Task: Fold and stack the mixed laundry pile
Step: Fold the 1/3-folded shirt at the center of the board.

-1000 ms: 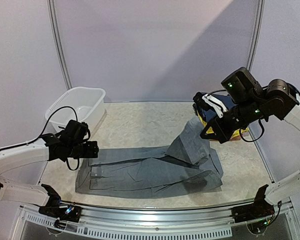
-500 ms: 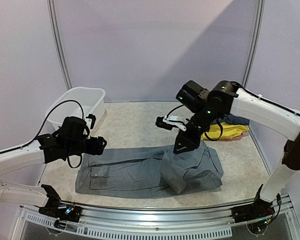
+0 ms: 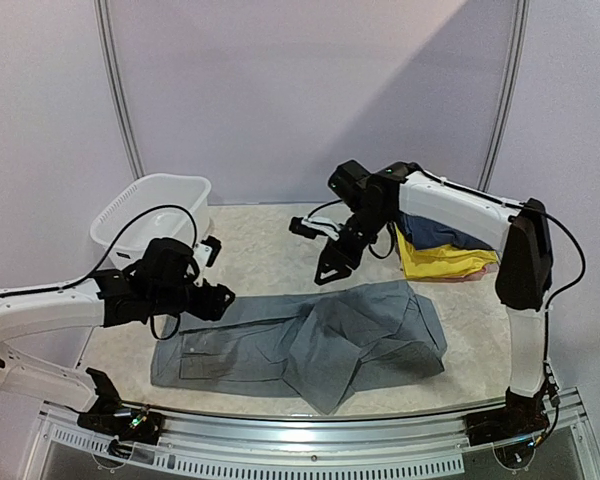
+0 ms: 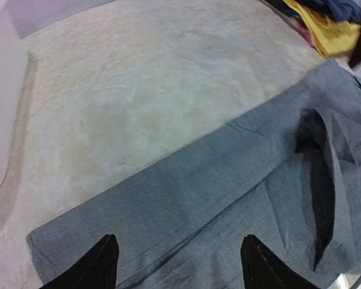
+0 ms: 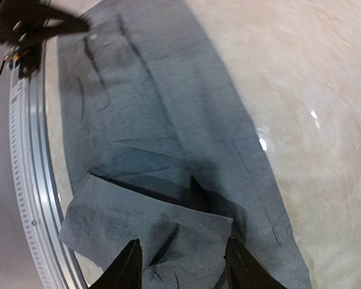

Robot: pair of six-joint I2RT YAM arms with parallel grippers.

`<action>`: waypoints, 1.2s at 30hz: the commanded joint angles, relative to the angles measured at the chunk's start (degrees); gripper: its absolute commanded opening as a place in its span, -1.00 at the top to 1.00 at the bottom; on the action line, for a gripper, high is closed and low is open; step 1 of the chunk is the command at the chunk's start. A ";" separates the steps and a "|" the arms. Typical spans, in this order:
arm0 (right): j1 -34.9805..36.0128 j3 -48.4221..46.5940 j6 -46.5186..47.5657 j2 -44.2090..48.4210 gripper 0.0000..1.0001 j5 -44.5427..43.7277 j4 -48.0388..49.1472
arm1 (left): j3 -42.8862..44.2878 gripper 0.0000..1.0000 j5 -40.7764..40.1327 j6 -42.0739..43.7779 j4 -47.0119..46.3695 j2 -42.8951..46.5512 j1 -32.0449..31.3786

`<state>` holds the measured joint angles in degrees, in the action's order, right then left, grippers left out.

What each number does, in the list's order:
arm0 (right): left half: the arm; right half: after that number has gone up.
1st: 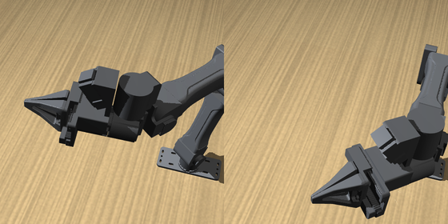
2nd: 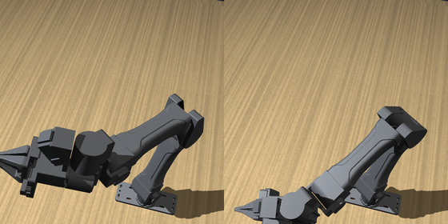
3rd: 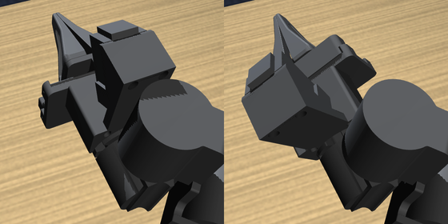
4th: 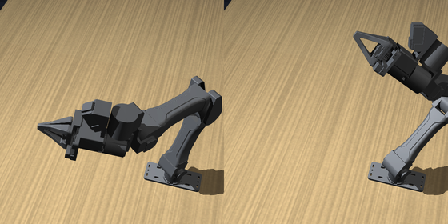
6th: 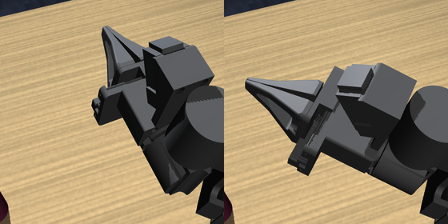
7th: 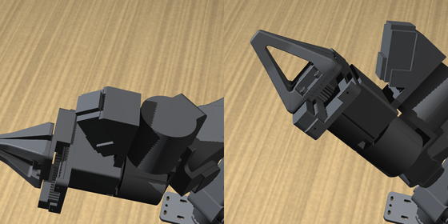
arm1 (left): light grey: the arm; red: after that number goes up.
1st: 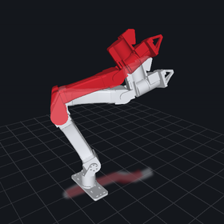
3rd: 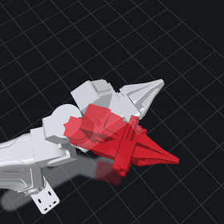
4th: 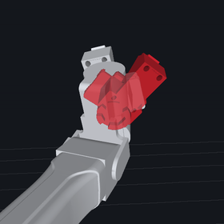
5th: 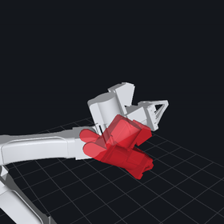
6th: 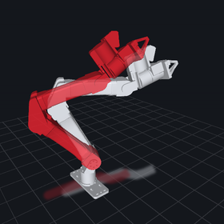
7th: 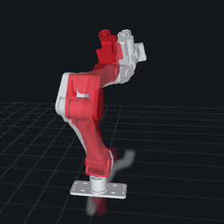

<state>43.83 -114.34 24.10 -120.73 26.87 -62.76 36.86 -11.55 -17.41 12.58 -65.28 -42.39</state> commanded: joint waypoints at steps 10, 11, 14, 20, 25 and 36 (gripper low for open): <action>-14.24 33.93 -36.85 30.24 -0.54 -22.35 30.02 | 12.64 -0.43 4.33 16.69 -0.82 -16.26 -28.20; -14.27 34.69 -37.08 31.04 -0.56 -23.12 29.91 | 13.81 -0.43 4.90 17.31 0.10 -17.74 -29.81; -14.49 37.47 -38.74 32.64 -0.69 -24.95 30.54 | 17.55 -0.42 5.02 18.87 3.77 -22.80 -33.74; -14.51 42.70 -41.12 35.94 -0.75 -24.72 32.40 | 23.26 -0.42 -0.23 18.73 8.61 -31.36 -41.36; -14.51 47.24 -42.24 39.38 -0.76 -23.65 33.87 | 26.51 -0.41 -7.55 17.97 10.98 -37.89 -45.45; -14.50 51.22 -42.06 43.55 -0.77 -23.80 33.65 | 33.30 -0.10 -16.42 17.71 14.85 -48.96 -47.25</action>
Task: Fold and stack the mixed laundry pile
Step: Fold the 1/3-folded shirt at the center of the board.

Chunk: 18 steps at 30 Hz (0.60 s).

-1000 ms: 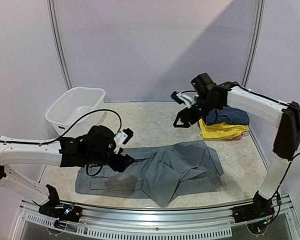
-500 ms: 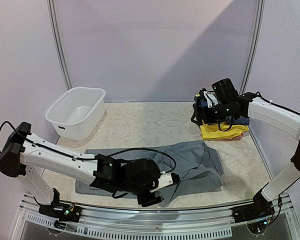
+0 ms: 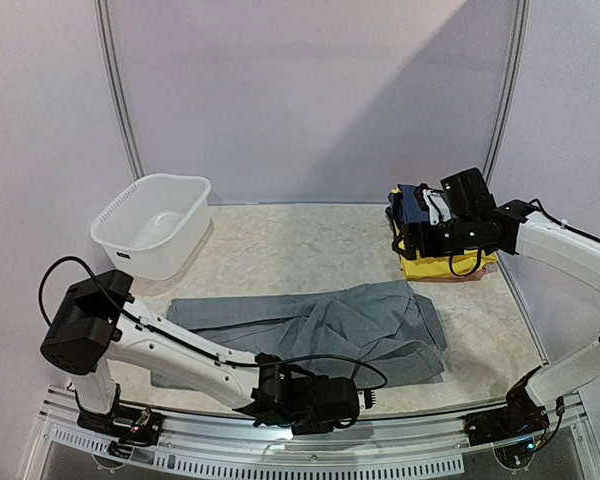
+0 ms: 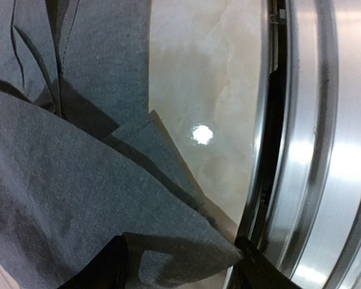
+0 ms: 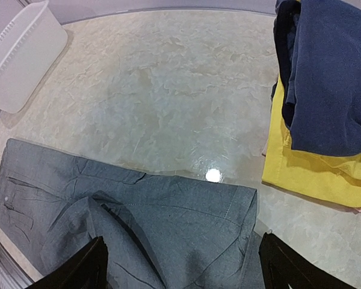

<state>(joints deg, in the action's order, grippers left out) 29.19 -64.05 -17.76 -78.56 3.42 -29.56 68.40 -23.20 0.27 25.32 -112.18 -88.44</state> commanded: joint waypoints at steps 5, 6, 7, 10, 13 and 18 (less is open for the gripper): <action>0.10 1.08 0.22 1.57 -0.77 -0.28 0.43 | 1.75 0.44 -6.55 0.06 1.45 -1.68 -1.29; 0.11 1.11 0.26 1.53 -0.77 -0.33 0.49 | 1.66 0.57 -6.54 0.05 1.30 -1.21 -1.29; 0.09 1.17 0.33 1.42 -0.77 -0.27 0.52 | 1.57 0.68 -6.36 0.00 1.07 -0.83 -1.29; 0.08 0.88 0.51 0.90 -0.77 -0.11 0.56 | 1.56 0.87 -5.06 0.42 0.70 0.56 -1.28; 0.17 0.69 0.85 0.40 -0.77 -0.07 0.44 | 1.41 0.98 -3.16 1.11 0.28 2.22 -1.25; 0.10 0.54 1.31 -0.18 -0.78 -0.50 0.35 | 1.03 1.00 -0.96 1.50 -0.32 4.95 -0.49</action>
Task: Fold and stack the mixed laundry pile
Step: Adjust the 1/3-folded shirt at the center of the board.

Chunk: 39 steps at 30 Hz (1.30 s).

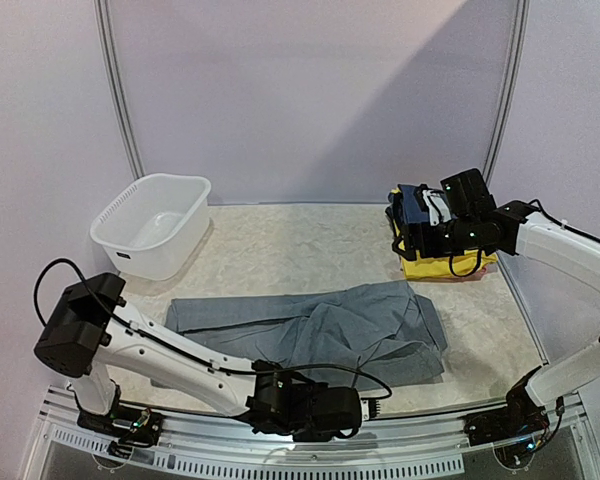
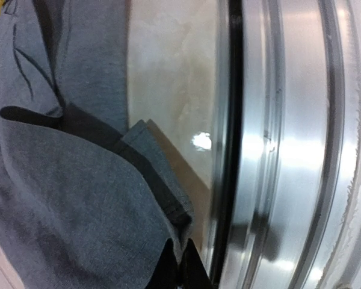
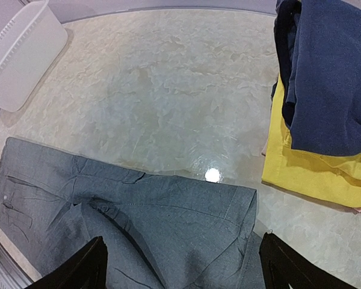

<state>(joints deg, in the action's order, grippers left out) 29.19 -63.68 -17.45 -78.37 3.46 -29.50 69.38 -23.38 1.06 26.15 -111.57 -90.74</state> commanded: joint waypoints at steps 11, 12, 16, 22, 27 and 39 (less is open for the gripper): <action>-0.01 -0.34 1.62 -1.20 -0.79 -4.14 1.20 | -2.18 1.00 10.04 -2.77 -4.47 14.41 9.08; -0.05 -0.63 1.78 -1.78 -0.79 -2.99 1.22 | -2.37 1.00 11.21 -2.63 -4.28 15.57 9.31; -0.06 -1.96 2.91 -3.96 -0.77 1.10 1.23 | -3.24 1.00 12.91 -2.01 -2.01 21.40 9.77; -0.07 -3.18 4.10 -6.59 -0.74 5.41 2.51 | -6.40 1.00 13.59 -3.22 -0.32 30.67 12.75; -0.02 -4.49 5.59 -9.95 -0.63 13.95 3.95 | -10.59 1.00 21.17 -8.58 -3.66 33.83 20.72; -0.08 -7.21 6.85 -17.88 -0.43 21.21 4.04 | -14.84 1.00 28.81 -20.29 -11.54 29.96 36.12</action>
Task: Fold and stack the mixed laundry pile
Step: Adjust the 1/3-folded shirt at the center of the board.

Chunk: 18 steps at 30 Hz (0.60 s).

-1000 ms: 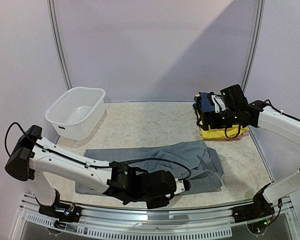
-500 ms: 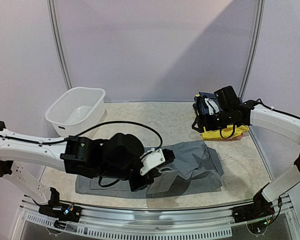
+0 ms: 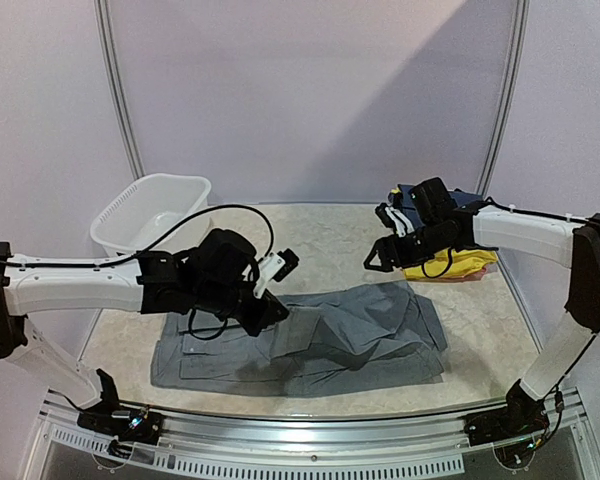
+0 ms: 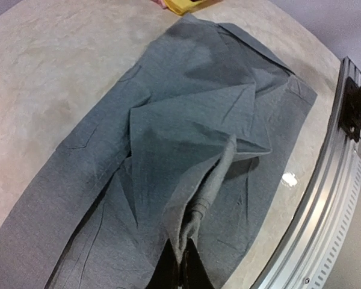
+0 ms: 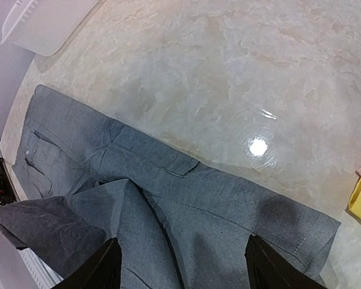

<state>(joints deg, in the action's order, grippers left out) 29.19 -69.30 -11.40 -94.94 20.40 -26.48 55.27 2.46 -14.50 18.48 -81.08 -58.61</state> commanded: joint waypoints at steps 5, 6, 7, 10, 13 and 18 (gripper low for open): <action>-0.01 -2.20 1.35 -3.20 -0.36 5.27 0.51 | -0.84 1.00 5.61 -8.53 -4.45 -1.71 9.99; -0.02 -2.28 1.31 -3.44 -0.36 5.04 0.49 | -0.74 1.00 6.18 -9.81 -4.30 -2.29 11.33; -0.09 -2.33 1.29 -3.62 -0.36 5.05 0.51 | -0.81 1.00 7.04 -10.81 -4.37 -3.07 12.58; -0.10 -2.63 1.20 -3.92 -0.36 5.17 0.59 | -1.94 1.00 9.42 -13.84 -5.61 -5.14 16.52; -0.09 -2.74 1.20 -4.03 -0.36 5.02 0.45 | -3.55 1.00 11.78 -15.45 -7.35 -6.65 19.33; -0.04 -2.56 1.59 -4.54 -0.30 9.23 0.87 | -2.54 1.00 16.72 -15.73 -9.96 -9.69 19.90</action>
<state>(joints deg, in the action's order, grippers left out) 29.19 -70.54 -10.76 -98.30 25.30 -26.41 52.34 13.47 -28.64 12.49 -88.82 -39.11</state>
